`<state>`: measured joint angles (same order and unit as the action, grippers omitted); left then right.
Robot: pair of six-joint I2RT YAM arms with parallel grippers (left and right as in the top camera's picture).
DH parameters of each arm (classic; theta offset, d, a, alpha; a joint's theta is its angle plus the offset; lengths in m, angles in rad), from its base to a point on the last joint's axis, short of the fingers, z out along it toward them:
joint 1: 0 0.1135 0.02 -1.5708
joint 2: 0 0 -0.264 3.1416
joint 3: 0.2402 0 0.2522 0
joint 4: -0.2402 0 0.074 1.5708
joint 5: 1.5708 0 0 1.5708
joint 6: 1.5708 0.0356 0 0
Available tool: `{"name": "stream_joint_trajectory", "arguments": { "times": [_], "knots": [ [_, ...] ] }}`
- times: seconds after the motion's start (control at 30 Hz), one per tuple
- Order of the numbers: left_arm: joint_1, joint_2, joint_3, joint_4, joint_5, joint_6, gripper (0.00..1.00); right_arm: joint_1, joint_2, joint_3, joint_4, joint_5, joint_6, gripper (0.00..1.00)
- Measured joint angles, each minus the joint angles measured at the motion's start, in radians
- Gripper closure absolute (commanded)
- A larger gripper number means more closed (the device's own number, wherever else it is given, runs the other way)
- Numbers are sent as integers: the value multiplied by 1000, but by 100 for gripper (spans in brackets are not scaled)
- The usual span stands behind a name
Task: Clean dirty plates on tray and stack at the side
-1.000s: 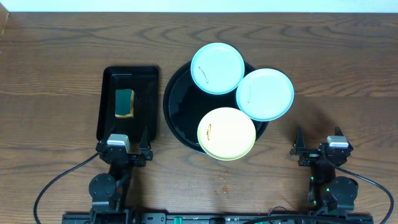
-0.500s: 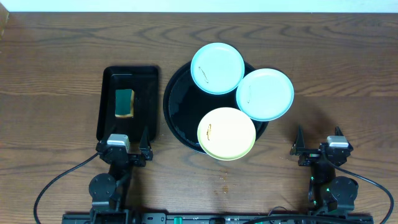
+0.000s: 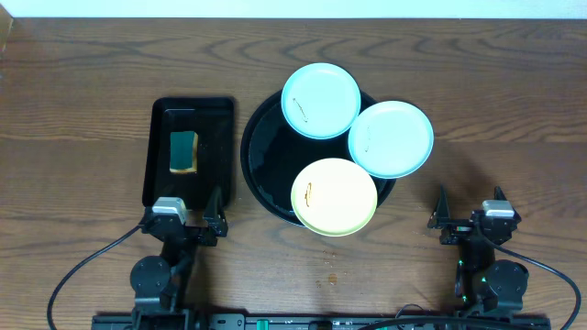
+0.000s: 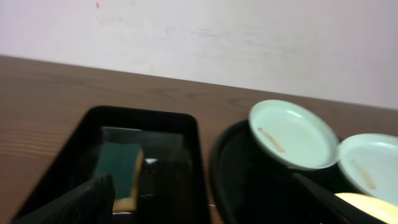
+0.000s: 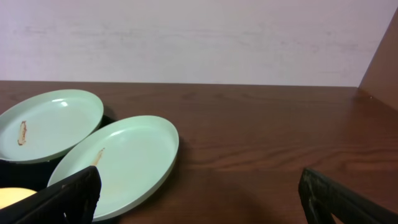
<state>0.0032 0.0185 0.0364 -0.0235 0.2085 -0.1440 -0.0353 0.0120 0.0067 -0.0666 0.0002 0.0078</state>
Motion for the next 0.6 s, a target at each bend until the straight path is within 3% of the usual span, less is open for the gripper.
{"name": "stream_joint_trajectory", "arguments": {
  "times": [0.17, 0.3, 0.43, 0.6],
  "knots": [
    [0, 49, 146, -110, 42, -89, 12, 0, 0, 0, -4, -3, 0, 1],
    [0, 169, 371, -282, 57, -116, 12, 0, 1, 0, -3, -9, 34, 1],
    [0, 395, 691, -532, 101, -104, 12, 0, 2, 5, -22, -32, 80, 1],
    [0, 717, 1124, -896, 158, -40, 12, 0, 62, 108, -191, -58, 120, 1]
  ]
}}
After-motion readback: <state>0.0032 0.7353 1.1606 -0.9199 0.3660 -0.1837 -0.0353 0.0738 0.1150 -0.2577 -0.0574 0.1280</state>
